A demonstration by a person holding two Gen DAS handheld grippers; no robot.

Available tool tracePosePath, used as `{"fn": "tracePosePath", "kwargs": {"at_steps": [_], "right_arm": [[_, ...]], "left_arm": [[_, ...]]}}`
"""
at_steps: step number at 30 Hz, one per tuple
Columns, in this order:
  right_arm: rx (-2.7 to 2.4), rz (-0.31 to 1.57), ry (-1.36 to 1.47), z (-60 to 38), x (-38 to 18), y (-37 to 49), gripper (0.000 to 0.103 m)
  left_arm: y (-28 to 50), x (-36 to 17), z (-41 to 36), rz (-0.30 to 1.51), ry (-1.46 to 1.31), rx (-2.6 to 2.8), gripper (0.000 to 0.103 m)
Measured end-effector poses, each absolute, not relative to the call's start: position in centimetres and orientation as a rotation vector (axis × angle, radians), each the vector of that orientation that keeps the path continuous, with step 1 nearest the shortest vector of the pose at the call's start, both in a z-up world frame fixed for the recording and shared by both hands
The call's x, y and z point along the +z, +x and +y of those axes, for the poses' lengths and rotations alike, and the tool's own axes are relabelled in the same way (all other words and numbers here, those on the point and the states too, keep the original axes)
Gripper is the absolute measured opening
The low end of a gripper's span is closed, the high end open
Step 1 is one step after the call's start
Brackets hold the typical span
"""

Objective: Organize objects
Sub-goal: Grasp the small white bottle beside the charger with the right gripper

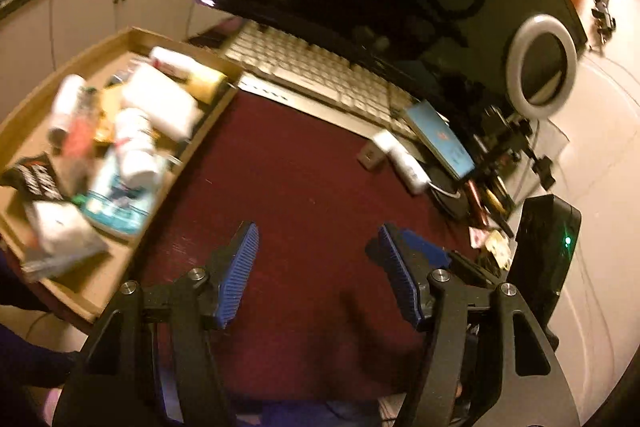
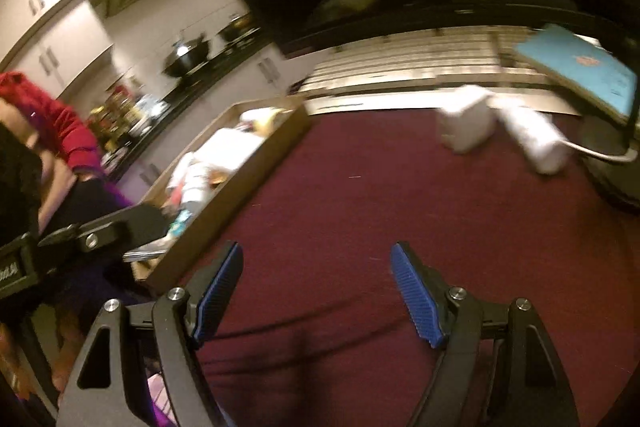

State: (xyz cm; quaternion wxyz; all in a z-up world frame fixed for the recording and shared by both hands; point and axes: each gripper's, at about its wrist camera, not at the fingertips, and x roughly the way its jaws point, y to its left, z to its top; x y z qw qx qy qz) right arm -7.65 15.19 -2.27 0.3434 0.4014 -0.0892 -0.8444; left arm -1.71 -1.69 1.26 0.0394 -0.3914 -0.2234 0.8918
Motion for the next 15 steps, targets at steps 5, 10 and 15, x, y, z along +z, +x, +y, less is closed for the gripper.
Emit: {"fn": "tracePosePath", "kwargs": {"at_steps": [5,10,15], "right_arm": [[-2.234,-0.284,1.06,17.9,-2.9,-7.9,0.077],[-2.276,-0.291,1.054,19.6,-2.6,-8.6,0.077],[-2.395,-0.188,1.013,20.8,-2.0,-9.8,0.077]], "left_arm": [[-1.9,0.6,0.1,-0.662,-1.247,2.688,0.063],[-2.0,0.4,0.5,-0.645,-1.26,2.687,0.063],[-2.4,0.0,0.3,-0.658,-1.27,2.684,0.063]]}}
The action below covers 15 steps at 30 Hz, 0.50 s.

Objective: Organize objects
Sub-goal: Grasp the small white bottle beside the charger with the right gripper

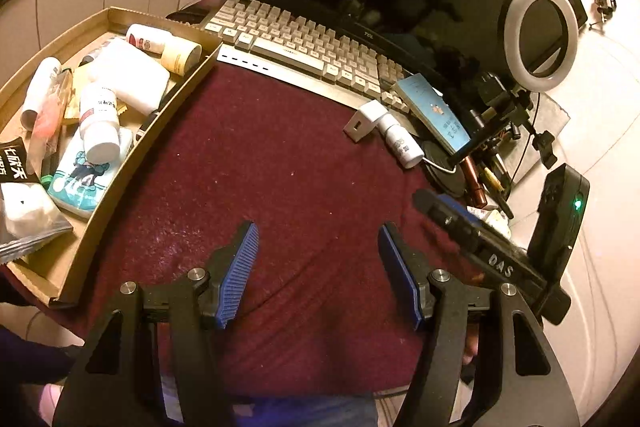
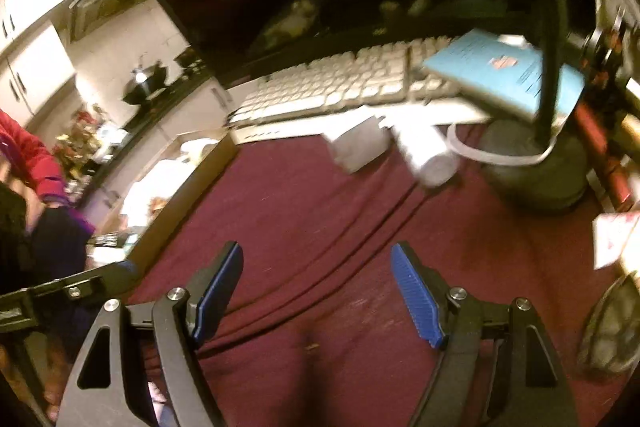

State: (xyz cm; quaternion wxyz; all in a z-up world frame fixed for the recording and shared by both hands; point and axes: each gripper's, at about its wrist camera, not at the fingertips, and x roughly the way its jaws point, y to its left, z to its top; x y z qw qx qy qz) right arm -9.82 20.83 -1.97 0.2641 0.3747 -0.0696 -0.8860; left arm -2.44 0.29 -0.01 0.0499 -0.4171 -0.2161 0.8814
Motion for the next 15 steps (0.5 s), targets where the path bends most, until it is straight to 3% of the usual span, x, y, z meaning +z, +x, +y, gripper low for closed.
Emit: {"fn": "tracePosePath", "kwargs": {"at_steps": [15], "right_arm": [[-2.483,-0.004,1.085,20.6,-2.6,-15.3,0.076]], "left_arm": [[-5.3,-0.3,1.4,-0.572,-1.3,2.673,0.063]]}}
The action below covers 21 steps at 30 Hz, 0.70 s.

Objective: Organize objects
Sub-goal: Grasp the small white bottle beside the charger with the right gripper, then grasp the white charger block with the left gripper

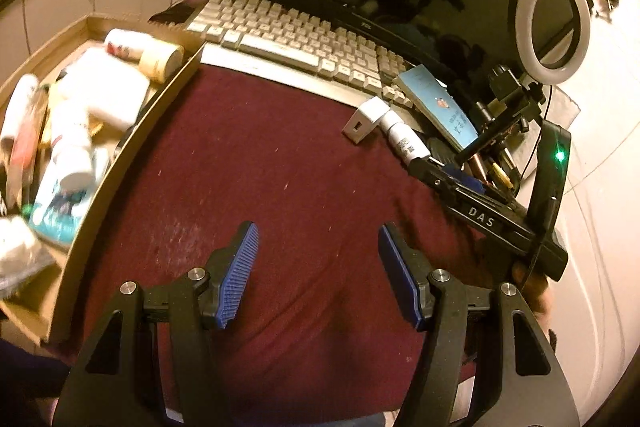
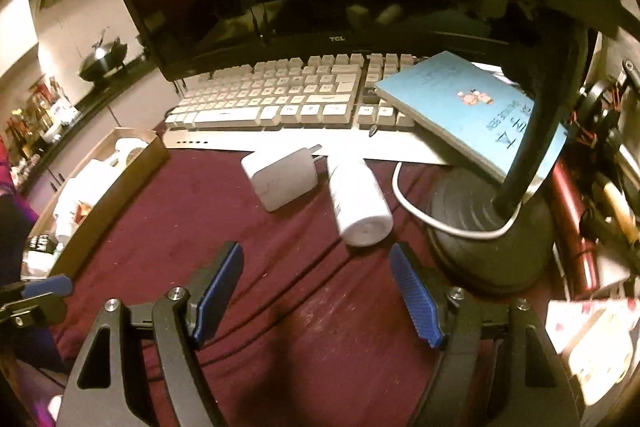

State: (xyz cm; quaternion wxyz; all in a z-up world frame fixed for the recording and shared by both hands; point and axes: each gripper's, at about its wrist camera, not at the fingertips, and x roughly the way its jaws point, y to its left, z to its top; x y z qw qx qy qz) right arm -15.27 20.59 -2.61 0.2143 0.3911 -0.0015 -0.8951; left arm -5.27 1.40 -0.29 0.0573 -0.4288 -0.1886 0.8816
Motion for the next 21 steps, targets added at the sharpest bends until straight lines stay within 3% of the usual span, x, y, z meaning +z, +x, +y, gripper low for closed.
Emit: {"fn": "tracePosePath", "kwargs": {"at_steps": [7,15,19,21], "right_arm": [[-2.498,-0.018,1.09,21.3,-2.5,-16.9,0.066],[-2.532,0.069,1.143,20.2,-2.9,-18.5,0.065],[-2.527,0.131,1.186,19.2,-3.5,-19.4,0.035],[-2.517,0.146,1.189,18.9,-3.7,-19.4,0.035]], "left_arm": [[-8.2,0.4,2.6,-0.474,-1.279,2.676,0.063],[-10.5,-0.1,2.9,-0.472,-1.291,2.648,0.063],[-11.4,-0.3,2.8,-0.49,-1.297,2.642,0.063],[-11.9,-0.5,2.9,-0.497,-1.299,2.635,0.063]]}}
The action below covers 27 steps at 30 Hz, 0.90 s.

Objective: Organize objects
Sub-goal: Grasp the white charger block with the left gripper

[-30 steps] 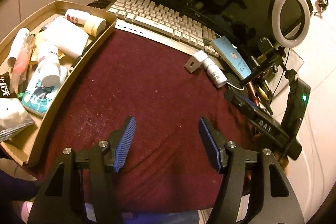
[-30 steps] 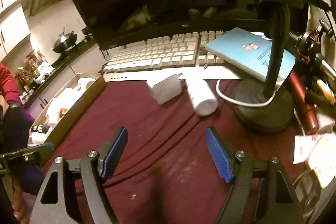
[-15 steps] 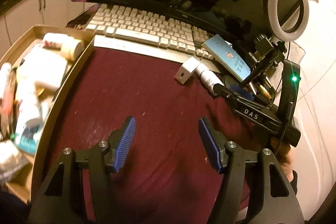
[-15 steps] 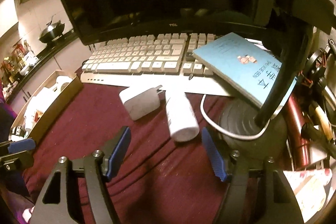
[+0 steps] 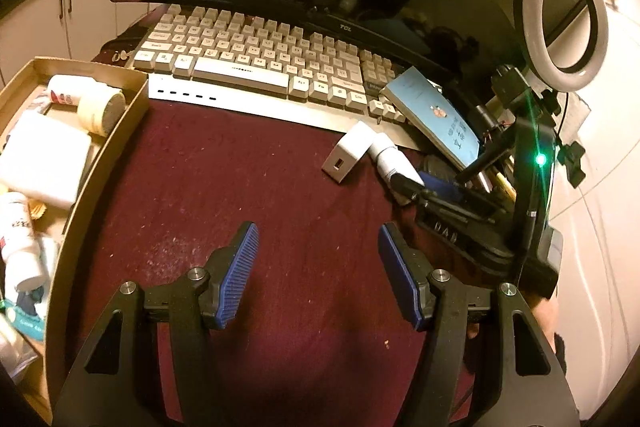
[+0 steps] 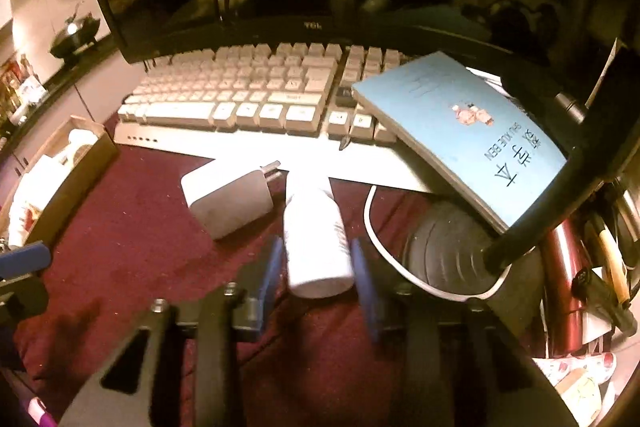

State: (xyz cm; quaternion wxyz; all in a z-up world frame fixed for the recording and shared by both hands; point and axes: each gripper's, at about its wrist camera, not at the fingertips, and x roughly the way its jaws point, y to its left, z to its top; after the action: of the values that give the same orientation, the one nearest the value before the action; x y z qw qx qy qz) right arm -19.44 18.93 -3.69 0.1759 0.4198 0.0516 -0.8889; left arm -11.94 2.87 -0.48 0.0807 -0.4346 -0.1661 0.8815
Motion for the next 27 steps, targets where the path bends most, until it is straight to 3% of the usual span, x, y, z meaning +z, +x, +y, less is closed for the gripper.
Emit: {"fn": "tracePosePath", "kwargs": {"at_steps": [15,27], "right_arm": [[-2.482,-0.056,1.21,21.2,-3.9,-12.2,0.034],[-2.505,-0.201,1.219,23.5,-4.4,-12.5,0.034]], "left_arm": [[-17.9,-1.5,6.9,-0.287,-1.325,2.619,0.063],[-23.6,-3.2,10.1,-0.045,-1.358,2.614,0.061]]}}
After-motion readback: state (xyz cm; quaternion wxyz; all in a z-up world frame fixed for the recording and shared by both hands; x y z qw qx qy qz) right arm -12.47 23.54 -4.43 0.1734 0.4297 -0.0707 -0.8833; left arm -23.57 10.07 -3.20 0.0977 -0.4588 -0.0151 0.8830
